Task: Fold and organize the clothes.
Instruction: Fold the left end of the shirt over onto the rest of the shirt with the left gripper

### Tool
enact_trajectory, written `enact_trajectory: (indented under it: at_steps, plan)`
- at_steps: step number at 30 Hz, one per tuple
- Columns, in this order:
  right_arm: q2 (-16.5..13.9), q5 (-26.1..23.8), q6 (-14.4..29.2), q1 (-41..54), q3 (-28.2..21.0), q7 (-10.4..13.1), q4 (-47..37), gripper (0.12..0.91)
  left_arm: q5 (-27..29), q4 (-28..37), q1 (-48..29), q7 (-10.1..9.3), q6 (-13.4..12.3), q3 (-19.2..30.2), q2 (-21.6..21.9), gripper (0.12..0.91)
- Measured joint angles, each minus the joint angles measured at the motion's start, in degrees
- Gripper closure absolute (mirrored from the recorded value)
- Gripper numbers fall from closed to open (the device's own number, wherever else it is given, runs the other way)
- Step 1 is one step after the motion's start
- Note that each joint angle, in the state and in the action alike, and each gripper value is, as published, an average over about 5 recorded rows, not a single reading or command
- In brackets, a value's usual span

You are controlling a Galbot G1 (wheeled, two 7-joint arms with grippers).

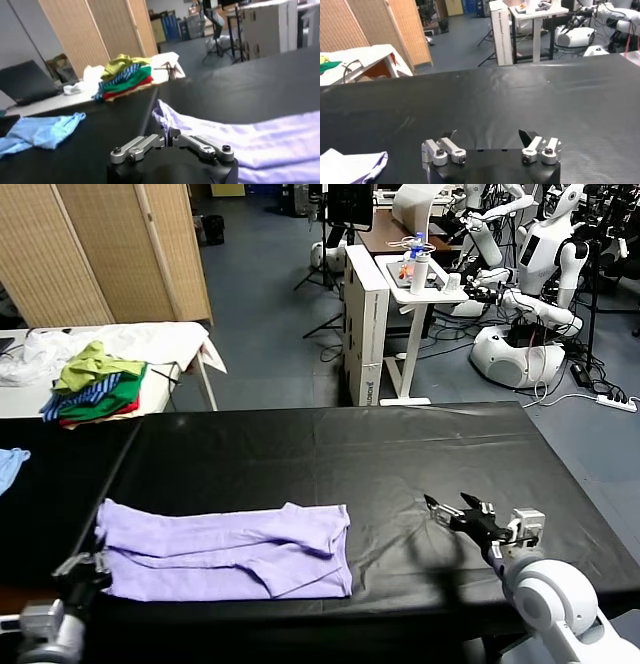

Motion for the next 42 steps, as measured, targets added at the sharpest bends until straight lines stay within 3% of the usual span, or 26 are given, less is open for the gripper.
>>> enact_trajectory:
  at_steps: [8, 16, 27, 42]
  plan:
    - [0.67, -2.01, 0.35, -3.49, 2.68, -0.36, -0.02, 0.118, -4.27, -4.74, -2.25, -3.67, 3.33, 12.04, -6.97, 0.847]
    - [1.38, -3.3, 0.53, -6.38, 4.21, -0.52, 0.0, 0.118, -5.96, -5.6, -4.83, -5.66, 4.26, 23.19, -8.84, 0.847]
    - [2.03, -4.57, 0.59, -7.16, 3.74, -0.56, -0.16, 0.118, -7.07, -3.87, -8.37, -5.7, 4.48, 32.78, -10.35, 0.847]
    - [2.95, -5.72, 0.68, -7.33, 2.93, -0.65, -0.43, 0.118, -5.0, -1.71, -9.25, -3.92, 4.17, 38.76, -12.88, 0.847]
